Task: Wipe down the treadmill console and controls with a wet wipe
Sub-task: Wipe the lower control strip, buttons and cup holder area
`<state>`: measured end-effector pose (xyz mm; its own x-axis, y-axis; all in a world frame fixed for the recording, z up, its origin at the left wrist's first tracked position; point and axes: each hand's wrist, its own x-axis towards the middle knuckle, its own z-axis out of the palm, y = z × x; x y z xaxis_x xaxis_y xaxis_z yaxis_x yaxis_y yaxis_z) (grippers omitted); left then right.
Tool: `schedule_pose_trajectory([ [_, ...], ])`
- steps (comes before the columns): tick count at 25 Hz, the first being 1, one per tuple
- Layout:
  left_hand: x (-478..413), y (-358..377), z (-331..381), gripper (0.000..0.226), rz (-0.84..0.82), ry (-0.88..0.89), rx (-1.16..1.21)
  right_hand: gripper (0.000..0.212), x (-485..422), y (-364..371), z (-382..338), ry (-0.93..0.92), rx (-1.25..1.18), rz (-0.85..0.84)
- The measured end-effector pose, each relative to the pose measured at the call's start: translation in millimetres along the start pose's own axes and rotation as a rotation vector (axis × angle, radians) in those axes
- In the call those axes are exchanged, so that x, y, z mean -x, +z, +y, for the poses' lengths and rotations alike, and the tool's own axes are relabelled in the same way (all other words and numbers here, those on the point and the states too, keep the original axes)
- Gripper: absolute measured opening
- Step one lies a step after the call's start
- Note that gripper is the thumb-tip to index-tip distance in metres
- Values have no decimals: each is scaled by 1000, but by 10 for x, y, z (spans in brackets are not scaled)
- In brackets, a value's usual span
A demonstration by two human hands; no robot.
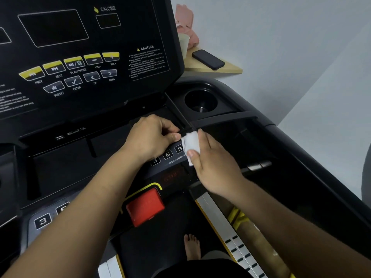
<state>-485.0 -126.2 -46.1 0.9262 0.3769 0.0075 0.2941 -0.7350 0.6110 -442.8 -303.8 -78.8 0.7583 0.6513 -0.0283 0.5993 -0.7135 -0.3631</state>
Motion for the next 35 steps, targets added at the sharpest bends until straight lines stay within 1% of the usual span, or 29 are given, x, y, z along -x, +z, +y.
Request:
schedule_pose_trajectory([
  [1,3,1,-4,13,4,4,-4,64,90,1,23,-38,4,-3],
  [2,9,2,-10,13,9,7,-9,66,140,-41,59,-41,-16,-53],
  [4,24,9,-11,14,17,12,-11,63,118,-147,165,32,-103,-169],
  [6,26,13,0,14,13,11,-13,53,-40,-241,206,213,-265,-251],
  [7,16,9,2,13,11,3,-12,53,-147,-281,171,309,-333,-284],
  [9,-5,0,2,11,-4,-13,3,58,-332,-216,162,504,-460,-346],
  [10,-10,-2,0,10,-14,-16,14,60,-410,-195,147,578,-444,-384],
  [11,-13,-6,-3,9,-21,-18,27,65,-475,-199,157,588,-483,-450],
  [12,-13,-9,2,6,-28,-17,35,71,-531,-235,200,561,-595,-523],
  [13,-8,-16,5,2,-34,-15,42,73,-512,-297,225,604,-694,-499],
  [14,-3,-22,7,4,-37,-9,48,69,-489,-312,271,581,-754,-548],
  [15,1,-26,6,10,-41,-7,54,66,-460,-315,307,564,-754,-546],
  [18,1,-36,3,16,-47,-6,81,60,-478,-348,192,445,-599,-422],
  [19,-5,-34,-2,15,-47,-4,83,58,-494,-370,143,445,-562,-396],
  [22,-13,-24,-27,8,-42,2,97,55,-547,-430,121,491,-517,-403],
  [23,-13,-18,-30,7,-42,4,107,54,-553,-434,145,501,-509,-379],
  [25,-6,-11,-50,8,-32,8,130,47,-584,-422,191,466,-535,-298],
  [26,-4,-8,-61,8,-28,12,141,47,-569,-418,191,449,-548,-289],
  [28,-8,3,-77,7,-29,22,157,57,-529,-349,227,467,-580,-356],
  [30,-10,4,-79,6,-34,23,167,65,-453,-308,282,533,-558,-444],
  [31,-13,6,-83,5,-34,21,172,63,-387,-344,309,535,-501,-475],
  [32,-19,4,-88,5,-31,19,175,56,-317,-407,349,504,-446,-480],
  [34,-24,10,-94,7,-31,18,171,40,-102,-589,403,370,-350,-476],
  [35,-30,13,-99,8,-32,20,169,37,-3,-654,390,295,-279,-458],
])
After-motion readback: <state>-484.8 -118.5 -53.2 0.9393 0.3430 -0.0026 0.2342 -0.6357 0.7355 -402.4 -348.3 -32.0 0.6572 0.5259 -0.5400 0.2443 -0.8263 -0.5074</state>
